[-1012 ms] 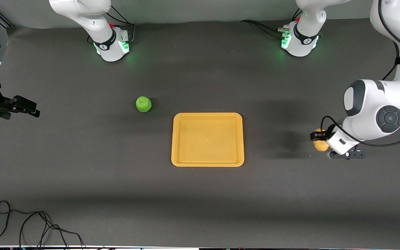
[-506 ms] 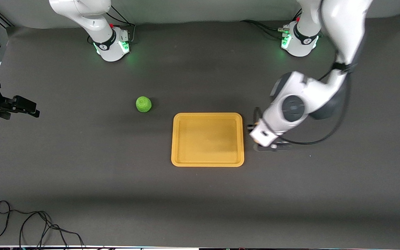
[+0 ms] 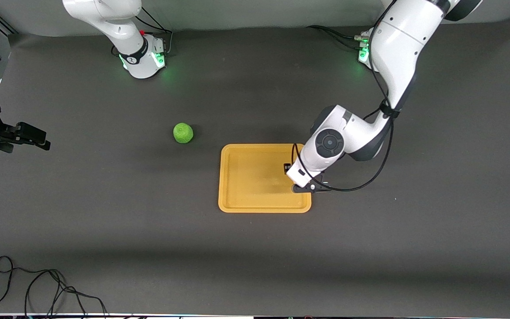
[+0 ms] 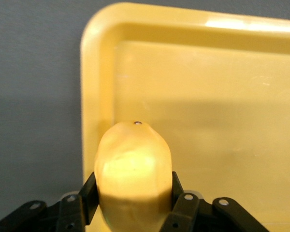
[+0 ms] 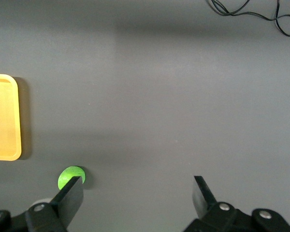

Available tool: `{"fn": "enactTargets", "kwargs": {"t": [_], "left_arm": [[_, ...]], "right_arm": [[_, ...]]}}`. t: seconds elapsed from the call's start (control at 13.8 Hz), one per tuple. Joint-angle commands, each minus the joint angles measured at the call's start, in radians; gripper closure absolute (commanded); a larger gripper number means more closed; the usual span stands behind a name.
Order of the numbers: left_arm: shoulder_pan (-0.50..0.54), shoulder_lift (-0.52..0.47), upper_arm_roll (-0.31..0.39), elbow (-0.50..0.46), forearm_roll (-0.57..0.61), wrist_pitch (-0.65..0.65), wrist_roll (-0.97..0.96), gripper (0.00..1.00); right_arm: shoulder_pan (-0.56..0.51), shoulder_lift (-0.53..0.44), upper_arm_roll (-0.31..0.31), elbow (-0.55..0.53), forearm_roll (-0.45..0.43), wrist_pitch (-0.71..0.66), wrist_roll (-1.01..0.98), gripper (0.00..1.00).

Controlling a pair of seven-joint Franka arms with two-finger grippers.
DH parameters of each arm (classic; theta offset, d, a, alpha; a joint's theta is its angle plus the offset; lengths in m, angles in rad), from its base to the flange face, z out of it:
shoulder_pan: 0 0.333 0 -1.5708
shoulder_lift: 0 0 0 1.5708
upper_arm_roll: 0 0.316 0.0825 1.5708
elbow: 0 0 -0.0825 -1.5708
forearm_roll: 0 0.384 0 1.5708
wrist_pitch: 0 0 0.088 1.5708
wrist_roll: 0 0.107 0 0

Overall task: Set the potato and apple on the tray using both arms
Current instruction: 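Carry the potato with the left gripper onto the yellow tray, then release the potato and raise the left gripper while the right gripper reaches the apple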

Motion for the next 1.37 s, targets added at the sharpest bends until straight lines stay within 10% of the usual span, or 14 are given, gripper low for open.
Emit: {"fn": "enactTargets", "kwargs": {"t": [0.0,0.22,0.58,1.3], "left_arm": [[-0.029,0.015,0.019,0.026,0.014,-0.001,-0.026,0.31],[-0.026,0.020,0.019,0.026,0.040,-0.002,-0.027,0.01],[0.050,-0.136,0.021,0.065,0.034,-0.187,-0.011,0.01],[0.605,-0.459,0.019,0.096,-0.012,-0.559,0.699,0.00]], "right_arm": [[0.004,-0.002,-0.001,0.001,0.014,0.004,0.010,0.00],[0.042,-0.007,0.003,-0.019,0.011,0.007,0.024,0.00],[0.285,-0.052,0.003,-0.089,0.017,0.008,0.335,0.00],[0.577,-0.445,0.000,-0.720,0.022,0.256,0.635,0.00]]}}
